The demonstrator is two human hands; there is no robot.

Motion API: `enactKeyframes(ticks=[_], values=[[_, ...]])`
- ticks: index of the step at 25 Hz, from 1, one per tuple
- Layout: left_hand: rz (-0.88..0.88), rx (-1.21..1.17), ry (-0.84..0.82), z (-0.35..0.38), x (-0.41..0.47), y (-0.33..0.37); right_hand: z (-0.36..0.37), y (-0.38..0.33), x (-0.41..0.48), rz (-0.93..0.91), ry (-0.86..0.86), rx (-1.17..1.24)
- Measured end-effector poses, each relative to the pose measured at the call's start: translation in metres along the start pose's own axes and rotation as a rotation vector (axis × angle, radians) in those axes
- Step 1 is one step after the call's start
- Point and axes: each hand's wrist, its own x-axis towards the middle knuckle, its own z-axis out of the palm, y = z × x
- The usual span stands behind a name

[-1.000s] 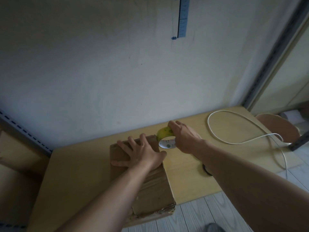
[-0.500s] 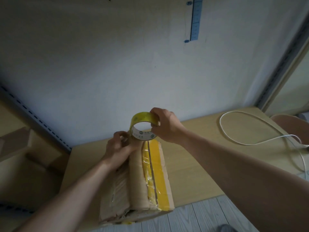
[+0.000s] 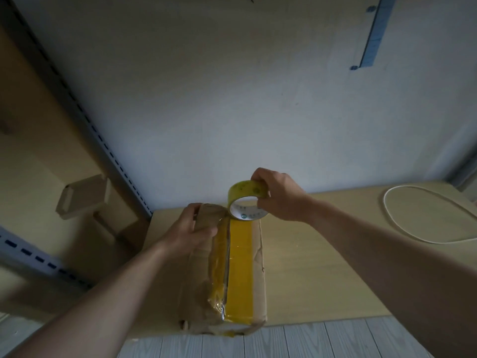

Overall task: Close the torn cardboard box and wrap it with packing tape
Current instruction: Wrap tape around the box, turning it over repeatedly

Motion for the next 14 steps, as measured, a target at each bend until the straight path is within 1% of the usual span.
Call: enactKeyframes(ticks=[2,4,6,8,10,12,14], values=[[-0.04,-0.026,-0.057,0.0,0.0,-0.006,-0.007,0.0,-0.001,-0.04,-0.031,-0.066],[-0.082,-0.033,-0.123,0.005,0.002,-0.009,-0.01,-0.003,-0.001,-0.065,-0.05,-0.075],[-0.114,-0.02,-0.148,0.011,0.001,-0.008,-0.01,0.0,-0.001,-0.037,-0.04,-0.058],[-0.071,0.085,-0.107,0.017,0.002,-0.007,-0.009,0.006,-0.002,0.045,0.008,-0.006],[0.001,0.223,-0.008,0.026,0.0,-0.001,-0.009,0.009,-0.002,0.131,0.006,0.129],[-0.05,0.328,0.053,0.036,-0.002,0.014,-0.012,0.011,-0.002,0.182,-0.061,0.292],[-0.148,0.5,0.044,0.053,-0.009,0.026,-0.015,0.011,-0.005,0.209,-0.124,0.354]])
